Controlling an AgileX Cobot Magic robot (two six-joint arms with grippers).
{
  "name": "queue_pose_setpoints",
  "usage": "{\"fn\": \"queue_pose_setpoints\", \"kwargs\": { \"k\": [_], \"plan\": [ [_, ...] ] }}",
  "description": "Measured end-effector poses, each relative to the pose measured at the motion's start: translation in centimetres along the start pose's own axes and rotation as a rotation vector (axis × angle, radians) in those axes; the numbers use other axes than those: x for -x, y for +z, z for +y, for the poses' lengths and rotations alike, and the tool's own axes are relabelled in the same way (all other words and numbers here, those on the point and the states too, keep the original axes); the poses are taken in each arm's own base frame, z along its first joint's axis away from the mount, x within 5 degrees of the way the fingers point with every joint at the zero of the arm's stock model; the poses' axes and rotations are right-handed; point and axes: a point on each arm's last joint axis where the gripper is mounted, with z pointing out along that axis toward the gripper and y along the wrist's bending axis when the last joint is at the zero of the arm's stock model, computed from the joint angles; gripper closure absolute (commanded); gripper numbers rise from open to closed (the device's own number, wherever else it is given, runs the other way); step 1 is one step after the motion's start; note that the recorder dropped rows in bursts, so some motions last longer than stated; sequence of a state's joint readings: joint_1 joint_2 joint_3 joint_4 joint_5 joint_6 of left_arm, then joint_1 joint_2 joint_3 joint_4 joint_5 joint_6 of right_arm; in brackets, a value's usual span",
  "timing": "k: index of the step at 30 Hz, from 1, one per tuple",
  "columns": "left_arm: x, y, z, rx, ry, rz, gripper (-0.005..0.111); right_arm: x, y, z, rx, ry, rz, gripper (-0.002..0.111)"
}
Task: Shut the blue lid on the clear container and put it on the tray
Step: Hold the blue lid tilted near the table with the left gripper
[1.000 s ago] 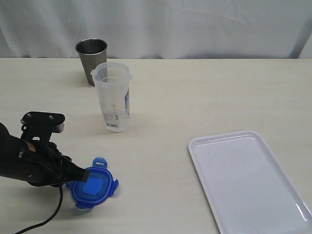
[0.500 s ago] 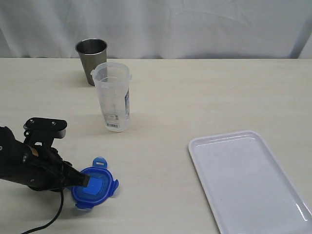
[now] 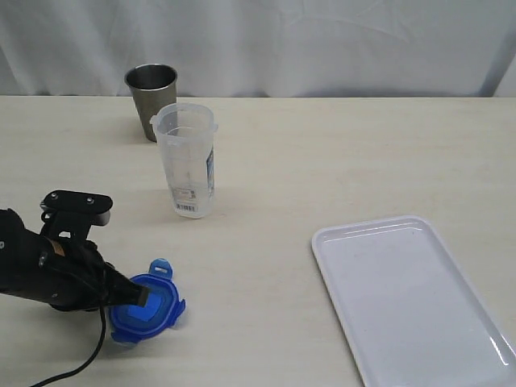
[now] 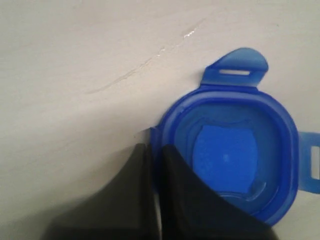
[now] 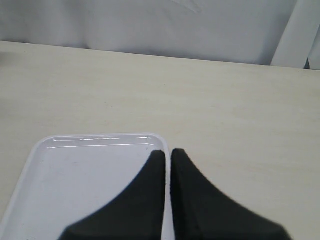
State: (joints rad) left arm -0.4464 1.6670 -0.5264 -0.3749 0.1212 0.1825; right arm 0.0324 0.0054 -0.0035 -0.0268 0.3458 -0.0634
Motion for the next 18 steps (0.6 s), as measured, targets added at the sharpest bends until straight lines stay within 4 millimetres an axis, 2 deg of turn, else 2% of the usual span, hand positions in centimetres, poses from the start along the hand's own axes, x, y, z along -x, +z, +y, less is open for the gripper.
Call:
{"fn": "queue_pose_setpoints", "kwargs": {
  "k": [11,14,18],
  "plan": [
    [0.0,-0.1,-0.1,-0.005,0.039,0.018,0.107,0.0,0.0,0.0,0.0,0.0,0.0,0.104],
    [0.2,-0.7,-0.3,-0.019,0.059,0.03,0.107,0.0,0.0,0.0,0.0,0.0,0.0,0.104],
    [0.9,-2.6,-0.7,-0.041,0.104,-0.009,0.107,0.0,0.0,0.0,0.0,0.0,0.0,0.104]
  ]
}}
